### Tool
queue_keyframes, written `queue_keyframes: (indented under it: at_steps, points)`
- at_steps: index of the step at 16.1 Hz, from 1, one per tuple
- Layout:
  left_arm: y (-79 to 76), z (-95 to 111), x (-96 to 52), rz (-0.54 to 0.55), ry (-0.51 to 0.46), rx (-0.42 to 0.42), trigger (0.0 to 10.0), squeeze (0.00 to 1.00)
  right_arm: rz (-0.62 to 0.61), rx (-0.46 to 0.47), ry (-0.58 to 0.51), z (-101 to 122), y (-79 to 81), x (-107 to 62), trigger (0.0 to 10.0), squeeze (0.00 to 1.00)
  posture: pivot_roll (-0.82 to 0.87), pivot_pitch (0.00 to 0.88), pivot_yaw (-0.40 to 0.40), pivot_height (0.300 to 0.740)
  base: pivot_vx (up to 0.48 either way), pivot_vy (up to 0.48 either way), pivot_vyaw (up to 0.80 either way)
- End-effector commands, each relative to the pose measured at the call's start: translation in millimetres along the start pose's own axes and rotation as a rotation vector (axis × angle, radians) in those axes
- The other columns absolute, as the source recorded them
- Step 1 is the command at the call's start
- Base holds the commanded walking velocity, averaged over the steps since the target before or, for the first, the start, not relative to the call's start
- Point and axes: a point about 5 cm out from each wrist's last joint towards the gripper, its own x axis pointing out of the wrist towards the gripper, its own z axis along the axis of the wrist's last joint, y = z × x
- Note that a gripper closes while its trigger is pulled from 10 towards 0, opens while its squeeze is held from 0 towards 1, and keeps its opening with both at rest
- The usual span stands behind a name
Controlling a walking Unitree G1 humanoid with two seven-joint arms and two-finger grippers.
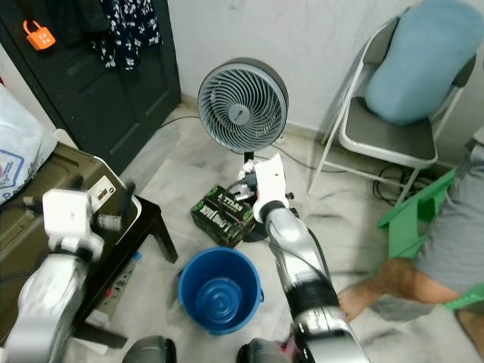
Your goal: Clean up the room
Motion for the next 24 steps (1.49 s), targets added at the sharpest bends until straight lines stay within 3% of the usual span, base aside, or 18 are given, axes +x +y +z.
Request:
queue_keyframes:
  at_steps: [1, 4, 6, 9, 12, 15, 17, 21, 22, 23, 24]
  points:
    - [-2.6, 5, -4.5, -0.062, -0.014, 0.031, 10.0, 0.00, -0.041, 0.014, 0.059, -7, -2.2, 3.9, 10.0, 0.00, 0.11, 0.153, -0.005, 0.740, 0.000, 0.000, 0.00]
    - [3.8, 13, -19.5, -0.120, -0.005, 0.092, 10.0, 0.00, -0.082, 0.072, 0.148, -20, 1.0, 10.6, 10.0, 0.00, 0.15, 0.176, 0.016, 0.740, 0.000, 0.000, 0.00]
    - [8.5, 17, -37.9, -0.161, 0.027, 0.103, 10.0, 0.00, -0.041, 0.152, 0.251, -37, 22.0, 13.1, 10.0, 0.00, 0.20, 0.222, 0.053, 0.740, 0.000, 0.000, 0.00]
    - [11.0, 21, -50.2, -0.186, 0.055, 0.112, 10.0, 0.00, 0.006, 0.153, 0.329, -50, 44.9, 10.8, 10.0, 0.00, 0.23, 0.258, 0.095, 0.740, 0.000, 0.000, 0.00]
    - [10.1, 26, -51.6, -0.231, 0.063, 0.108, 10.0, 0.00, 0.036, 0.118, 0.417, -68, 64.8, 3.2, 10.0, 0.00, 0.23, 0.287, 0.123, 0.740, 0.000, 0.000, 0.00]
    - [9.3, 29, -51.9, -0.234, 0.074, 0.096, 10.0, 0.00, 0.079, 0.168, 0.480, -79, 76.2, -2.9, 10.0, 0.00, 0.22, 0.311, 0.123, 0.740, 0.000, 0.000, 0.00]
    - [6.8, 32, -51.7, -0.231, 0.073, 0.087, 10.0, 0.00, 0.084, 0.128, 0.482, -82, 77.7, -5.1, 10.0, 0.00, 0.22, 0.322, 0.115, 0.740, 0.000, 0.000, 0.00]
    - [4.3, 32, -53.4, -0.217, 0.083, 0.075, 10.0, 0.00, 0.049, 0.150, 0.463, -78, 66.9, -1.1, 10.0, 0.00, 0.21, 0.330, 0.100, 0.740, 0.000, 0.000, 0.00]
    - [3.6, 31, -54.0, -0.217, 0.087, 0.074, 10.0, 0.00, 0.042, 0.151, 0.458, -77, 64.3, -0.4, 10.0, 0.07, 0.21, 0.329, 0.099, 0.740, 0.000, 0.000, 0.00]
    - [3.2, 31, -54.6, -0.217, 0.090, 0.072, 10.0, 0.00, 0.032, 0.163, 0.444, -74, 61.2, 1.2, 10.0, 1.00, 0.21, 0.329, 0.099, 0.740, 0.000, 0.000, 0.00]
    - [3.1, 31, -54.5, -0.216, 0.091, 0.072, 10.0, 0.00, 0.026, 0.173, 0.433, -72, 59.8, 2.5, 10.0, 1.00, 0.21, 0.327, 0.097, 0.740, 0.000, 0.000, 0.00]
